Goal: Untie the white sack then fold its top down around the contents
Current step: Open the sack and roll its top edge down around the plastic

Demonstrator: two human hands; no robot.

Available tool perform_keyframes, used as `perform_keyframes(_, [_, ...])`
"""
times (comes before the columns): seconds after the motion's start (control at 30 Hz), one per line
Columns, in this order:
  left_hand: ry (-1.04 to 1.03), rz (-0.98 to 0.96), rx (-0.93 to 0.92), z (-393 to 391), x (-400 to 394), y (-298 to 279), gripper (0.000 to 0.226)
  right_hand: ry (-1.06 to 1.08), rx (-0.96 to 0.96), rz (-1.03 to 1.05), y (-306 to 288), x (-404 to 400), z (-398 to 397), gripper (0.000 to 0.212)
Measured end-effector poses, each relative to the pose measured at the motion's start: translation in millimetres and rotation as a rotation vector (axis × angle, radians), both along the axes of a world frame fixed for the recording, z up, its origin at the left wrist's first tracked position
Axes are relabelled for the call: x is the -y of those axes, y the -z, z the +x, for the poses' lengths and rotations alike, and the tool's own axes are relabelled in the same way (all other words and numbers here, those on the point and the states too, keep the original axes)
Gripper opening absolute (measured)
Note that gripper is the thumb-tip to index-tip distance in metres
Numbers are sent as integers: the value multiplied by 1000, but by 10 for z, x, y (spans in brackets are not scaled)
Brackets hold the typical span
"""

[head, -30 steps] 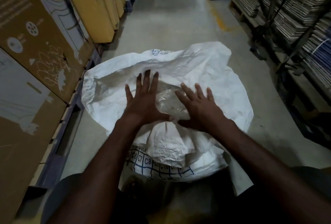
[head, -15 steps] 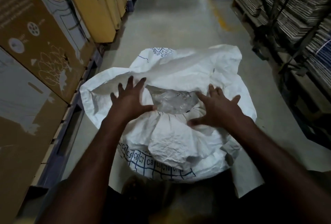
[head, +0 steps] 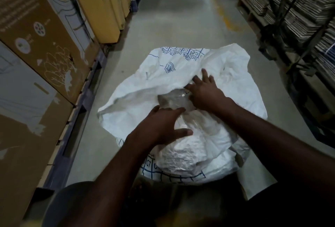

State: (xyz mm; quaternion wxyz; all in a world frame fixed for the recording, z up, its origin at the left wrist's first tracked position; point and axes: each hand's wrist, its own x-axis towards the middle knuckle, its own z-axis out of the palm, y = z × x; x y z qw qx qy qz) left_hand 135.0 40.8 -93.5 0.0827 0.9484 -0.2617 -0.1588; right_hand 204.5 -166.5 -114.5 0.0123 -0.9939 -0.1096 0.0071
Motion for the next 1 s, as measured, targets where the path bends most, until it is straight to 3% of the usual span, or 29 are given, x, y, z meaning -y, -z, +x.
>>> perform_keyframes(0.17, [51,31,-20,-168,-11,-222,97,79,2,-36,9,196,429,76])
perform_keyframes(0.27, [117,28,-176,-286,-86,-382,89,128,-20,-33,-20,450,600,76])
perform_keyframes(0.33, [112,9,-277,-300,-122,-393,76,147,-51,4,-44,581,627,76])
perform_keyframes(0.43, [23,-221,-308,-214,-122,-277,40,152,-95,-29,-79,556,608,78])
perform_keyframes(0.5, [-77,-380,-211,-113,-158,-259,33,139,-107,-55,-129,409,552,79])
perform_keyframes(0.6, [-119,-539,99,70,-262,-289,59,91,-25,-55,-204,208,317,72])
perform_keyframes(0.7, [-107,-714,263,249,-339,-369,76,22,-41,-14,-298,92,-54,71])
perform_keyframes(0.8, [-135,-644,405,333,-345,-399,86,-60,-102,16,-428,-7,-452,67])
perform_keyframes(0.9, [-246,-438,553,338,-284,-465,93,-99,-185,-45,-448,29,-796,76])
perform_keyframes(1.0, [-313,-388,618,432,-291,-591,101,-85,-217,-108,-356,246,-1019,83])
